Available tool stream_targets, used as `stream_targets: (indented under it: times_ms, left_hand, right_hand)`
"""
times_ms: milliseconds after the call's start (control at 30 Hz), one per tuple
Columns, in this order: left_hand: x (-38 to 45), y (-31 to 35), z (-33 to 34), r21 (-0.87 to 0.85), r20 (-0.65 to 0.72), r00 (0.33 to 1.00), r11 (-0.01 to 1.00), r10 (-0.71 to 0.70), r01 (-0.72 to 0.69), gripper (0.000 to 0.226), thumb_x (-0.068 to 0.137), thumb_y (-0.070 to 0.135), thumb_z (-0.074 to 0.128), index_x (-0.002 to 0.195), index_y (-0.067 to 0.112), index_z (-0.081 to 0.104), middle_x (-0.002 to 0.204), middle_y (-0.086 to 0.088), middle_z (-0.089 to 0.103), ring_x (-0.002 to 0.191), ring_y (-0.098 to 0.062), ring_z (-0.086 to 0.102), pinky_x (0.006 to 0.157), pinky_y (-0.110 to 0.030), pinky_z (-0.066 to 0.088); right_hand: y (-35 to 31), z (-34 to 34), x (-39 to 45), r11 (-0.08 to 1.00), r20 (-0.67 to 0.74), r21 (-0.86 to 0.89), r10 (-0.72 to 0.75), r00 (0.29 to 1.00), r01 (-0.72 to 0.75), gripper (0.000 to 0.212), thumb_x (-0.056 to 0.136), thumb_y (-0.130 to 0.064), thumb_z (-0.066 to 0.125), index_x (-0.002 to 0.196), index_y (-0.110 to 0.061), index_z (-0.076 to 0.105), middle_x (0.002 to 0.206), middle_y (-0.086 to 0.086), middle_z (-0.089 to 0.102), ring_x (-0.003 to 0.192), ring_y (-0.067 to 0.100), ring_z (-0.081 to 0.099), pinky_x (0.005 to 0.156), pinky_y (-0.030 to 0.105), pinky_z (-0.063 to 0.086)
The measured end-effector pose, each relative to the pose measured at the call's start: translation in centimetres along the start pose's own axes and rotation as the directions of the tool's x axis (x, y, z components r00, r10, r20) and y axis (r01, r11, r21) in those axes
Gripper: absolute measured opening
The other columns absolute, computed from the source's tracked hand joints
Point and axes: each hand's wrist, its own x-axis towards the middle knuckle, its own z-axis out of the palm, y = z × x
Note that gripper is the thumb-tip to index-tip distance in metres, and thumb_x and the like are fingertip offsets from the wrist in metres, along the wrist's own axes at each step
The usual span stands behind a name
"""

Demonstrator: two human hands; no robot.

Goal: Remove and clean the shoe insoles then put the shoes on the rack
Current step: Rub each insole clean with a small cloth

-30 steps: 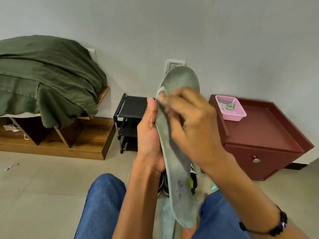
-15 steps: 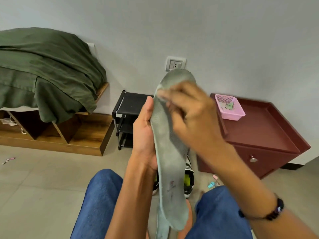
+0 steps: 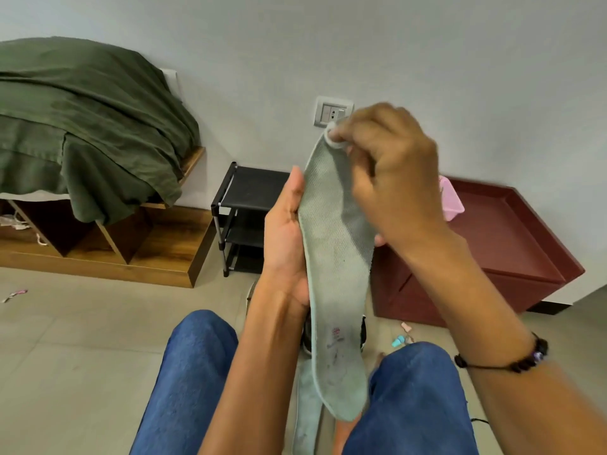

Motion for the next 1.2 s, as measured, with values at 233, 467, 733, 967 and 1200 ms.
stream_targets:
  times_ms: [233,467,733,967,1200]
  left_hand:
    - [-1.0,0.5,-0.6,0.121,-0.076,0.997,0.993,0.017,-0.007,0.067,0.094,0.043,0.036,0.128,-0.014,0.046,0.108,-0.028,0.062,0.113,-0.038,0.056,0.115,-0.039,0.021]
    - [0.2,0.4,-0.5,-0.014,-0.108,0.992,0.998,0.061,-0.062,0.057,0.097,0.04,0.032,0.084,0.002,0.073,0.079,-0.011,0.07,0.067,-0.021,0.069,0.059,-0.028,0.058]
    - [0.4,0.1,-0.6,-0.093,-0.039,0.995,0.991,0.091,-0.094,0.046,0.098,0.032,0.036,0.081,0.006,0.07,0.081,-0.009,0.066,0.076,-0.016,0.066,0.074,-0.024,0.054]
    - [0.1,0.2,-0.7,0.019,0.005,0.999,0.999,-0.045,0.045,0.054,0.089,0.051,0.037,0.094,0.012,0.074,0.095,-0.01,0.07,0.08,-0.026,0.066,0.073,-0.045,0.05]
    - [0.2,0.0,-0.9,-0.114,-0.044,0.998,0.992,0.049,-0.054,0.06,0.099,0.039,0.028,0.069,0.009,0.071,0.07,-0.006,0.065,0.068,-0.014,0.066,0.069,-0.022,0.055]
  right_hand:
    - [-3.6,0.7,-6.1,0.981,0.179,0.193,0.0,0.984,-0.035,0.018,0.074,0.012,0.056,0.076,-0.001,0.068,0.08,0.009,0.064,0.075,0.026,0.057,0.07,0.032,0.045]
    - [-1.2,-1.5,-1.5,0.967,0.076,0.188,0.159,0.984,-0.171,0.01,0.079,-0.001,0.063,0.087,-0.004,0.069,0.088,0.001,0.058,0.077,0.006,0.054,0.068,0.007,0.041]
    - [-1.7,1.9,-2.1,0.998,0.151,0.026,-0.055,0.987,0.051,0.005,0.078,0.004,0.061,0.075,0.0,0.062,0.078,0.014,0.056,0.07,0.025,0.056,0.063,0.021,0.037]
    - [1.5,1.1,0.5,0.976,0.002,0.028,0.216,0.976,-0.216,0.011,0.074,-0.001,0.062,0.081,-0.007,0.069,0.083,0.006,0.062,0.072,0.01,0.056,0.063,0.009,0.033]
    - [-3.3,1.1,-3.3,0.985,0.204,0.156,0.038,0.978,-0.071,0.009,0.074,0.006,0.059,0.075,-0.001,0.064,0.077,0.009,0.061,0.069,0.022,0.058,0.063,0.032,0.043]
